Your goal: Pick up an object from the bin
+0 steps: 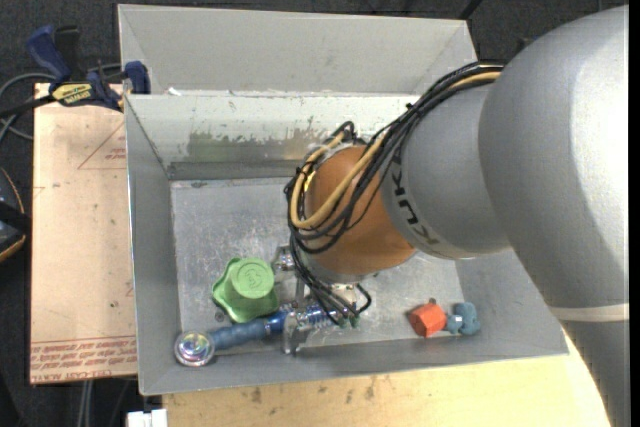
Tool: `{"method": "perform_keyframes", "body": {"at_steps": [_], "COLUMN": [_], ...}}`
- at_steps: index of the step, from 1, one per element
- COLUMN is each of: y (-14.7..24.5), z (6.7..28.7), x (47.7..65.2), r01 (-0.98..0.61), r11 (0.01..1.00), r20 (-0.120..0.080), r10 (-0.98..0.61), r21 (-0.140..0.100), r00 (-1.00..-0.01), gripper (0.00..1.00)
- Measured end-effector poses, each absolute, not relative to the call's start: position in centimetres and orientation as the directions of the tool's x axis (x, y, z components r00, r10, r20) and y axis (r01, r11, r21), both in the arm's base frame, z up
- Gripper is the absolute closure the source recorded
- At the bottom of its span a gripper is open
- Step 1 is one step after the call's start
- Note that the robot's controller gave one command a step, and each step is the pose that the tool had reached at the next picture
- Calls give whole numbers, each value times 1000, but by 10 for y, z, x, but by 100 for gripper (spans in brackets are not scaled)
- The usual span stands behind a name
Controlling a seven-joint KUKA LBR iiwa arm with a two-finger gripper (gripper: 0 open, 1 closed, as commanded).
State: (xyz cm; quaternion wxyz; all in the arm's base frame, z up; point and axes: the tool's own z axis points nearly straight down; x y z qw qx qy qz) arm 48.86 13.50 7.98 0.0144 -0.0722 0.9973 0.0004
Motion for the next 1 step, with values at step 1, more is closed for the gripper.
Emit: {"method": "perform_keyframes", "body": {"at_steps": [1], "y": [137], "z": [80], "x": [489], "r01": [-144], "r11": [990], "r20": [-33], "r10": [-143], "r21": [3], "r00": [-989], "gripper": [100]}}
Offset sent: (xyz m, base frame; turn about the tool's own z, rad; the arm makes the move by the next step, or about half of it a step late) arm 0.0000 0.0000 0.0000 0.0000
